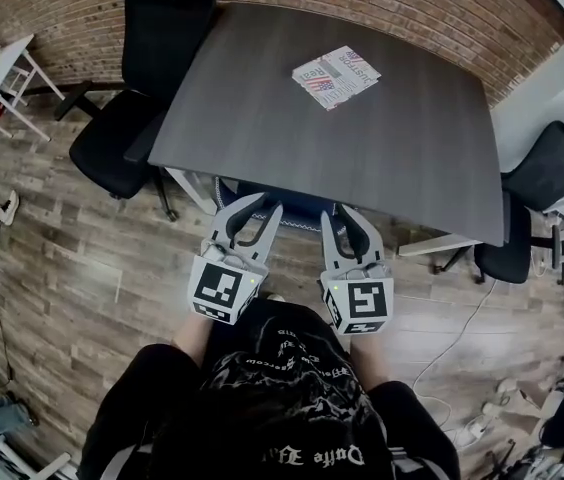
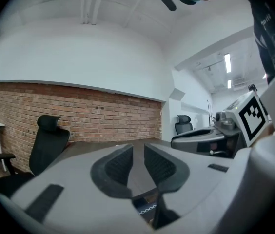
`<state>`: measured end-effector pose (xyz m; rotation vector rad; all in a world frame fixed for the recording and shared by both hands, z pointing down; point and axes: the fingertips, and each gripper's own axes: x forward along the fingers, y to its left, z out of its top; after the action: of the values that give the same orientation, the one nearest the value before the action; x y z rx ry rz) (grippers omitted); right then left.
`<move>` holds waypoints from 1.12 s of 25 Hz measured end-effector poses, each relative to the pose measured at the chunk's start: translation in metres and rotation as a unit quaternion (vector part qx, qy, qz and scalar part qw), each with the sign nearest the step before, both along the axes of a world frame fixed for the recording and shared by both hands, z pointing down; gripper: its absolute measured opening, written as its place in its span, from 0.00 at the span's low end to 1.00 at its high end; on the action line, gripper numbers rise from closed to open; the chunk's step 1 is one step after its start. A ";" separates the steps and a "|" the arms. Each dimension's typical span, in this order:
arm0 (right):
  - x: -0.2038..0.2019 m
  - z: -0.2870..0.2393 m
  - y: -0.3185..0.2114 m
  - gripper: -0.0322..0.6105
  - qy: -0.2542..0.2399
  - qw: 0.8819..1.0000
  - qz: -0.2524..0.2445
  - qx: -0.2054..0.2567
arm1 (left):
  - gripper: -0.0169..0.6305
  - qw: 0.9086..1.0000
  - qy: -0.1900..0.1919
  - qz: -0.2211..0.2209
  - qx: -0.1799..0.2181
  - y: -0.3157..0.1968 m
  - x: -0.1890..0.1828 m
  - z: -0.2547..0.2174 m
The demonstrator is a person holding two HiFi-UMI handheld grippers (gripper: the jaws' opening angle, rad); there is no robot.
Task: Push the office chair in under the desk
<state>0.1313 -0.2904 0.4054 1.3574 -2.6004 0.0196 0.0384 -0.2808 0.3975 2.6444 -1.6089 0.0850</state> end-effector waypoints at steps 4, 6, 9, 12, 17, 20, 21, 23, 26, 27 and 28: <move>0.000 -0.007 -0.002 0.09 -0.012 1.000 0.012 0.012 | 0.07 1.000 0.010 -0.016 0.014 -0.002 -0.008 -0.011; 0.000 -0.010 -0.004 0.07 -0.015 1.000 0.020 0.014 | 0.05 1.000 0.008 -0.018 0.015 -0.002 -0.009 -0.012; 0.004 -0.012 -0.006 0.05 -0.031 0.999 0.034 0.013 | 0.04 1.000 0.000 -0.010 0.015 -0.002 -0.006 -0.010; 0.007 -0.014 -0.008 0.05 -0.042 0.998 0.040 0.016 | 0.04 1.000 -0.001 -0.007 0.015 -0.001 -0.005 -0.009; 0.006 -0.014 -0.009 0.05 -0.038 0.998 0.037 0.021 | 0.04 1.000 0.006 -0.013 0.015 -0.004 -0.006 -0.010; 0.003 -0.013 -0.011 0.05 -0.037 0.999 0.033 0.021 | 0.04 1.000 0.005 -0.012 0.011 -0.006 -0.007 -0.009; 0.002 -0.013 -0.012 0.05 -0.038 0.999 0.032 0.021 | 0.04 1.000 0.004 -0.012 0.010 -0.007 -0.007 -0.008; 0.000 -0.013 -0.013 0.05 -0.037 0.999 0.031 0.022 | 0.04 1.000 0.005 -0.013 0.009 -0.008 -0.009 -0.007; -0.002 -0.012 -0.015 0.05 -0.033 0.999 0.033 0.026 | 0.04 1.000 0.009 -0.010 0.008 -0.010 -0.010 -0.005; -0.003 -0.012 -0.015 0.05 -0.032 0.999 0.034 0.026 | 0.04 1.000 0.009 -0.007 0.006 -0.010 -0.010 -0.005; -0.003 -0.012 -0.016 0.05 -0.032 0.999 0.034 0.027 | 0.04 1.000 0.009 -0.004 0.006 -0.010 -0.010 -0.004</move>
<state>0.1281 -0.3061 0.3938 1.4859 -2.6234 0.0021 0.0282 -0.2906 0.3933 2.6399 -1.6201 0.0525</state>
